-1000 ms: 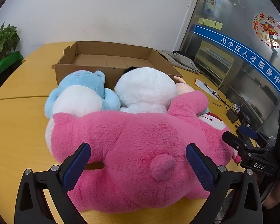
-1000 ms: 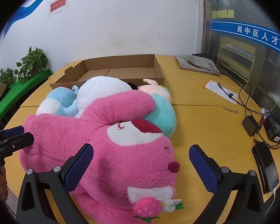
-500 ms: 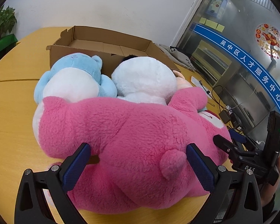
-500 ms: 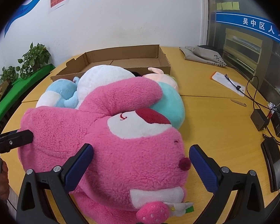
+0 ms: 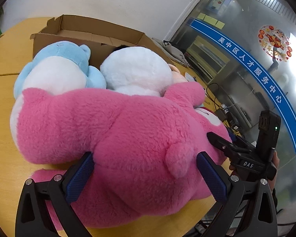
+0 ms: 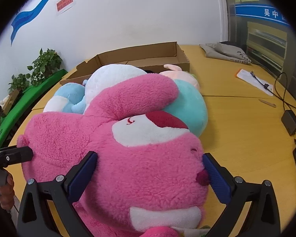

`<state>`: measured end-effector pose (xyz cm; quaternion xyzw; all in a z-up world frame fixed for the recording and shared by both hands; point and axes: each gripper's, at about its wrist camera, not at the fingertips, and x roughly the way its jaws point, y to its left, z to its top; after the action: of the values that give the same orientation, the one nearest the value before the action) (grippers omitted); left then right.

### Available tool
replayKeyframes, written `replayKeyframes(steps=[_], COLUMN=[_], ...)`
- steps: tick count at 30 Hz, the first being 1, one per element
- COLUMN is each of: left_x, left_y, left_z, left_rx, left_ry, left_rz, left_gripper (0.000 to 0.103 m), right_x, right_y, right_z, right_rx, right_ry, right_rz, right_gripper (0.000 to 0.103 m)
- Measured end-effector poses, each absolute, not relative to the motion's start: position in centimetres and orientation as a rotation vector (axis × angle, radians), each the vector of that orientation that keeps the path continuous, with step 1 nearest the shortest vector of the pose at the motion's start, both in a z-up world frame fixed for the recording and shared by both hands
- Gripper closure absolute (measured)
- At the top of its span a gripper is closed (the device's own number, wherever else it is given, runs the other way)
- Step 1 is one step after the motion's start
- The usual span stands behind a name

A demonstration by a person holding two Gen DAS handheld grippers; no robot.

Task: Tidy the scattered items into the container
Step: 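Close both grippers on the pink plush bear's body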

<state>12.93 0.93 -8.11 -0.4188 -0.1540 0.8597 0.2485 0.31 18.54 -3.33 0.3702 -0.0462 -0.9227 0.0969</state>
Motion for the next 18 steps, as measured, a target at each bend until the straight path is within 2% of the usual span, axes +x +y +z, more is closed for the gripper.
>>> replayKeyframes(steps=[3, 6, 12, 15, 18], left_x=[13.0, 13.0, 13.0, 13.2, 13.4], left_y=[1.2, 1.0, -0.1, 0.0, 0.2], left_z=[-8.1, -8.1, -8.3, -8.3, -8.1], left_rx=[-1.143, -1.154, -1.148, -1.139, -1.115], left_ry=[-0.385, -0.368, -0.407, -0.389, -0.359], left_rz=[2.35, 2.346, 2.298, 2.303, 2.325], left_gripper=[0.003, 0.01, 0.017, 0.018, 0.025], right_x=[0.2, 0.3, 0.7, 0.7, 0.0], right_y=[18.9, 19.4, 20.9, 21.7, 21.7], right_z=[-3.7, -3.8, -3.3, -4.0, -5.5], right_rx=[1.093, 1.087, 1.09, 1.129, 1.183], right_ry=[-0.149, -0.152, -0.162, -0.227, -0.343], right_rz=[-2.701, -2.669, -2.604, -2.551, -2.524], right_gripper=[0.0, 0.0, 0.0, 0.0, 0.001])
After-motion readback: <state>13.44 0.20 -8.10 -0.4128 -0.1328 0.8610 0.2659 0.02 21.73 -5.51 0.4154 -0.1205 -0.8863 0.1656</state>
